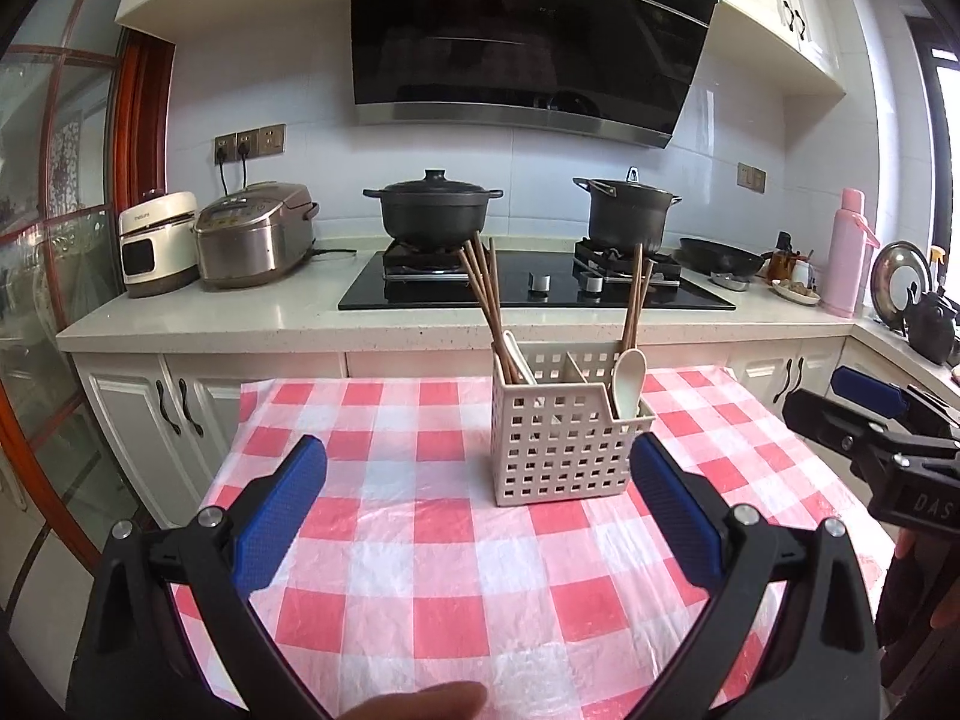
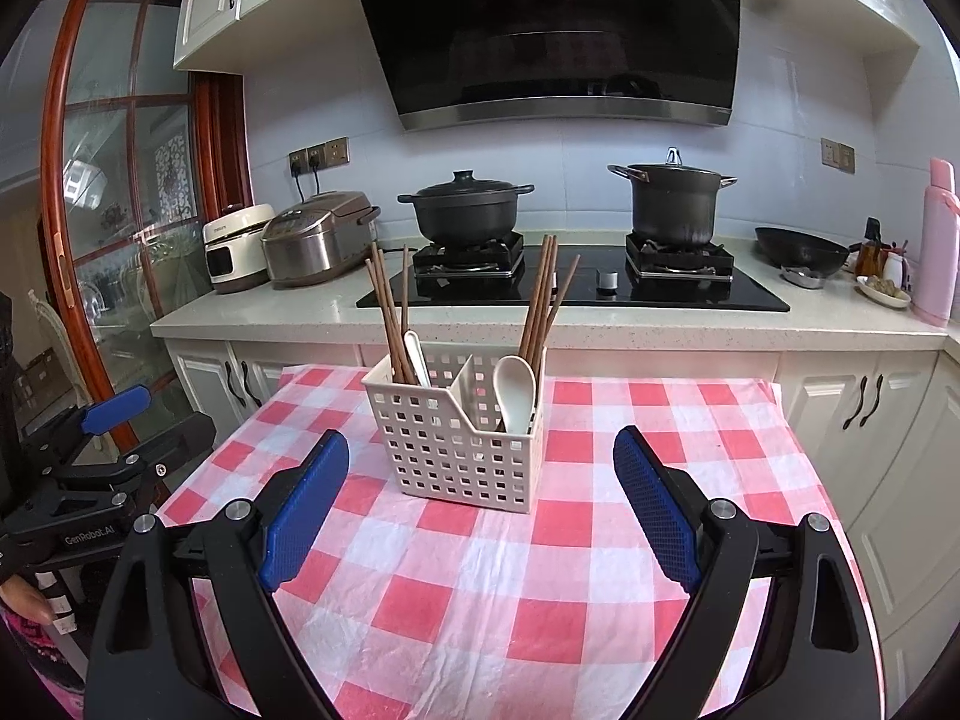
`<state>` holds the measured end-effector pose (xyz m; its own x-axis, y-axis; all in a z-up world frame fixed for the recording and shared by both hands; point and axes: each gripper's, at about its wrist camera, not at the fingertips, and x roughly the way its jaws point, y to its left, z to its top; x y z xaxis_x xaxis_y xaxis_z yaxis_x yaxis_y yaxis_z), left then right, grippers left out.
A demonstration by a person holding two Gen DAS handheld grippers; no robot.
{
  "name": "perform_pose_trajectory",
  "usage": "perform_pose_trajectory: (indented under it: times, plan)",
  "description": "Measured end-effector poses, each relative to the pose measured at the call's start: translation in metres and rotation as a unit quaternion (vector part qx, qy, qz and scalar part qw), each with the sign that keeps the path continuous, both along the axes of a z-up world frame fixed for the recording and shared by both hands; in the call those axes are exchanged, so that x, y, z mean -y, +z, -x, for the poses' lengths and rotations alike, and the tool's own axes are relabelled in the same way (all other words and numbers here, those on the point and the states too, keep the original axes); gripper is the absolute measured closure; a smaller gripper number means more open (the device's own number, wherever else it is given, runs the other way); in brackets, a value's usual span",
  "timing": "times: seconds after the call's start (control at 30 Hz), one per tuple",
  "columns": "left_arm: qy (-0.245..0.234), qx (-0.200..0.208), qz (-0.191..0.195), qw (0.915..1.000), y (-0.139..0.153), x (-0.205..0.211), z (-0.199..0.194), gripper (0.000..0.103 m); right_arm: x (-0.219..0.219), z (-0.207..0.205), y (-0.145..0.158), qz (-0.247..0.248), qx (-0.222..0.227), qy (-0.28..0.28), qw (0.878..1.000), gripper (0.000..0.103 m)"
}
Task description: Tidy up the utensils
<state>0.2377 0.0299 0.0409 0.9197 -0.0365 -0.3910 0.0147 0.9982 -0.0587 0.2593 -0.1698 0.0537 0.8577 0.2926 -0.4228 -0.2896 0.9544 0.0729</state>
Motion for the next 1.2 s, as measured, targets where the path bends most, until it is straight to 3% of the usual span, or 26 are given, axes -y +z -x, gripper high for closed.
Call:
perform_pose_trajectory:
  times: [1.2]
  plan:
    - [0.001, -0.011, -0.004, 0.9999, -0.004, 0.001, -0.001, 0.005, -0.004, -0.004, -0.012, 0.001, -0.011, 0.006, 1.000, 0.019]
